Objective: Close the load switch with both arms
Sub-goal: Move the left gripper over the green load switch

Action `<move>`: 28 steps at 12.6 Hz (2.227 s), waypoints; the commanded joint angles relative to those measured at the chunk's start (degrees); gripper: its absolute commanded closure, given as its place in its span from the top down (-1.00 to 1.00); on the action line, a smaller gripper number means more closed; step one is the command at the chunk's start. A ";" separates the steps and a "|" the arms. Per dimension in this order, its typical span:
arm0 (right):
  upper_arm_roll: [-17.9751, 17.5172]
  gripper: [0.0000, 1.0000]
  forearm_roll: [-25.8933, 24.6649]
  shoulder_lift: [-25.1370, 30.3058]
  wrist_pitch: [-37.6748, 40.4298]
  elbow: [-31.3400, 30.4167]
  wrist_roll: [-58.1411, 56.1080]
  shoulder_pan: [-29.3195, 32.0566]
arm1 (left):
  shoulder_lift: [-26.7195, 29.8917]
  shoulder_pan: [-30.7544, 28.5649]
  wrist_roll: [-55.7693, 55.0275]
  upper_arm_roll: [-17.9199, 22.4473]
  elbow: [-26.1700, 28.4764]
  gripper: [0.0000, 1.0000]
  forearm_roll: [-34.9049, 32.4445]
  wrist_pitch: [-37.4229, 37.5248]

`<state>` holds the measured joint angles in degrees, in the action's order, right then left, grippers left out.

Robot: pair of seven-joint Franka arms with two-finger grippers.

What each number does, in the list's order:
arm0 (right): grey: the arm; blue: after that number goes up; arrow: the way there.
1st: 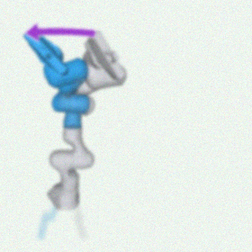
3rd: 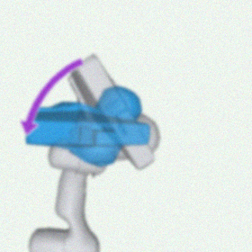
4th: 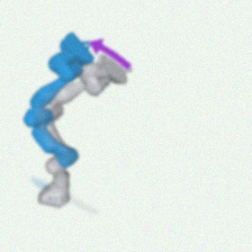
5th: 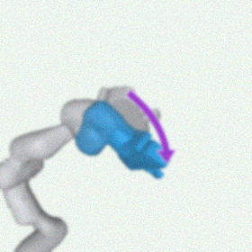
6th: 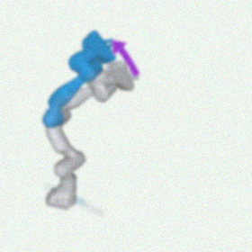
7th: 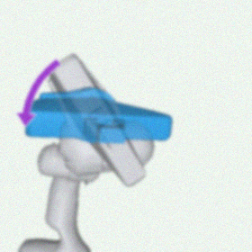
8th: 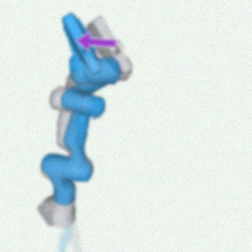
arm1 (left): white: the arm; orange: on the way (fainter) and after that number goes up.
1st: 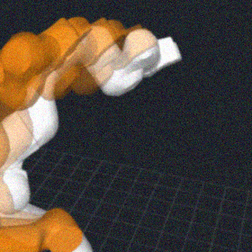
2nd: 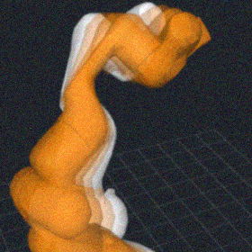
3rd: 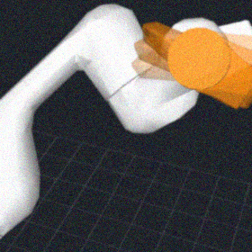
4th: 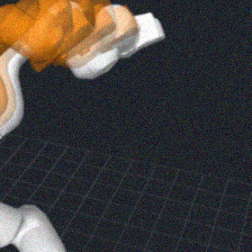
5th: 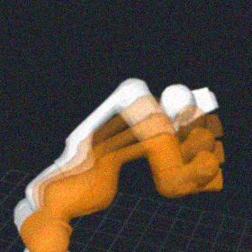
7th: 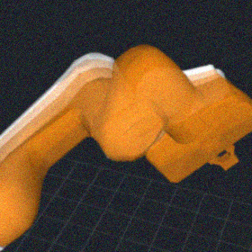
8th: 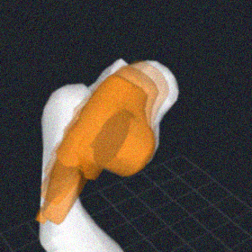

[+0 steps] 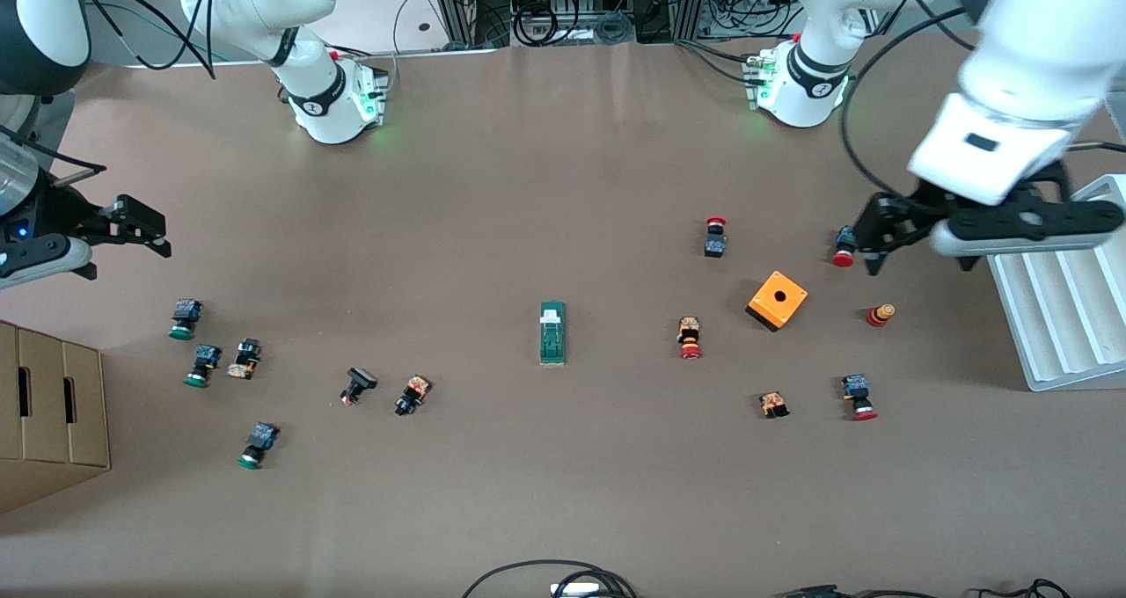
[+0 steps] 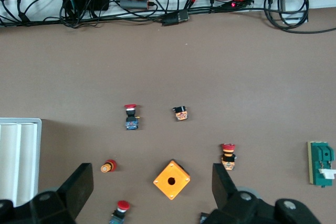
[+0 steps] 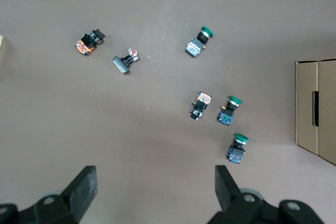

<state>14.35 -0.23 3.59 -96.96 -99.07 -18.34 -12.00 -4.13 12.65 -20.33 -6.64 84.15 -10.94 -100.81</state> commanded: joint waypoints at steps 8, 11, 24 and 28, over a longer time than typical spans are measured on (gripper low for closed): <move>0.15 1.00 -1.17 -0.52 0.81 1.52 -0.46 -0.04 | -0.70 20.37 -33.78 -0.39 8.84 1.00 -16.64 -9.66; 0.15 1.00 -1.26 -0.43 0.81 1.52 -0.55 -0.04 | -2.55 23.29 -43.36 -2.31 10.76 1.00 -19.45 -13.17; 0.24 1.00 -0.91 -0.60 0.81 1.43 -0.29 0.22 | -20.20 26.90 -92.23 -16.47 15.96 1.00 -60.03 -15.31; 0.15 1.00 -0.91 -1.57 1.16 1.43 -1.95 0.14 | -25.21 27.42 -103.48 -18.31 15.87 1.00 -68.40 -13.55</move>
<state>14.51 -0.23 3.05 -96.96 -98.79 -18.75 -11.88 -27.63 39.40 -118.98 -24.14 100.59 -75.97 -116.63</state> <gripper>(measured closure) 0.000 0.000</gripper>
